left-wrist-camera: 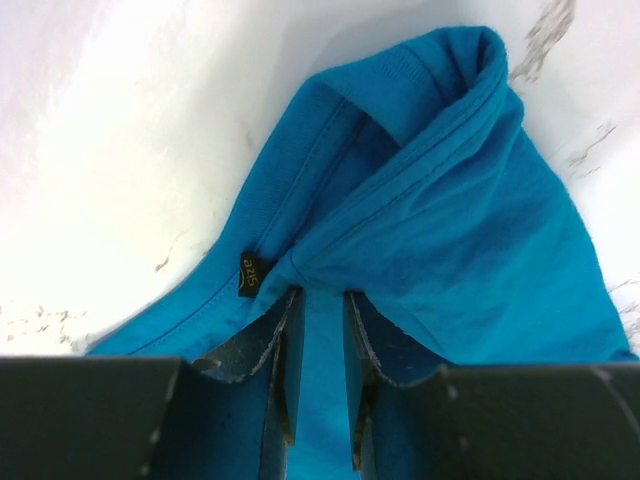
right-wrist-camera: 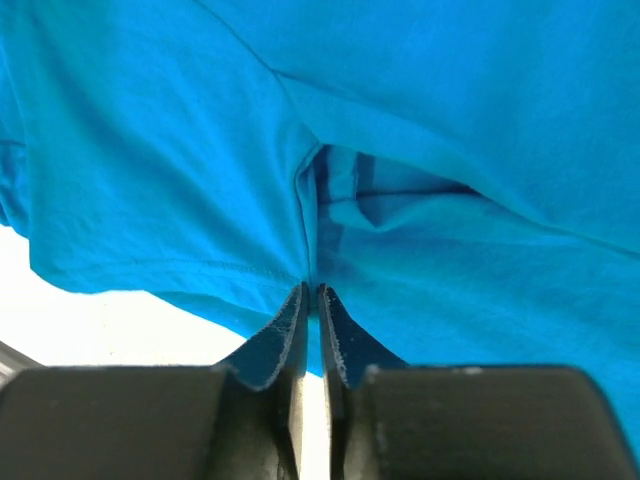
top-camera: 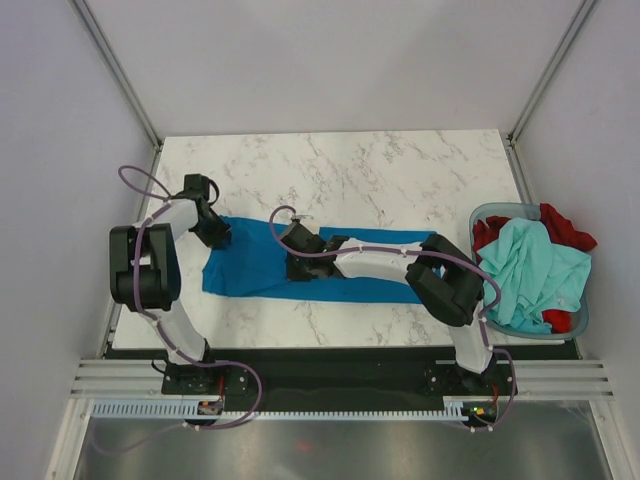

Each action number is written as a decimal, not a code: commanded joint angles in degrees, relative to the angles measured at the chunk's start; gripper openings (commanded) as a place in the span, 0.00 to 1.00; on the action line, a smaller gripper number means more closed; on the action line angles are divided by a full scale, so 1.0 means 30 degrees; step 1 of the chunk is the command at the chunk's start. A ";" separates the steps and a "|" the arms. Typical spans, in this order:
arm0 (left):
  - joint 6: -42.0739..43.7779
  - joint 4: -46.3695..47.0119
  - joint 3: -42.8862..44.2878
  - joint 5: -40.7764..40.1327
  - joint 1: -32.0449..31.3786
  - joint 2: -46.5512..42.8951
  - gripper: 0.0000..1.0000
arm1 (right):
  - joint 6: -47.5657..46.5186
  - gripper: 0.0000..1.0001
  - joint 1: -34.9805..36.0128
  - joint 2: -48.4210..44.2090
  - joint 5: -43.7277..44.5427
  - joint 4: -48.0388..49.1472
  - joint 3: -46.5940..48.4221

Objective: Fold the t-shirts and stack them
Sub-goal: Fold the tshirt

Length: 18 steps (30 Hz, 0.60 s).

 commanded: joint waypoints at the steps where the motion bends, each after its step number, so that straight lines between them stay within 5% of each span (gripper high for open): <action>1: 0.0784 0.0533 0.1511 -0.1149 -0.0027 0.1105 0.29 | -0.0540 0.19 -0.0144 -0.1057 0.0418 -0.0265 0.0033; 7: 0.1340 0.0533 0.5084 -0.0594 -0.0086 0.4121 0.29 | -0.1272 0.45 -0.0495 -0.4303 0.2059 -0.1202 -0.0171; 11: 0.1341 0.0533 0.8685 0.0284 -0.0115 0.6610 0.29 | -0.1682 0.49 -0.1168 -0.6095 0.2674 -0.1262 -0.0756; 18: 0.0785 0.0534 1.9925 0.4298 -0.0290 1.2325 0.31 | -0.2735 0.52 -0.2458 -0.7738 0.4051 -0.1291 -0.1080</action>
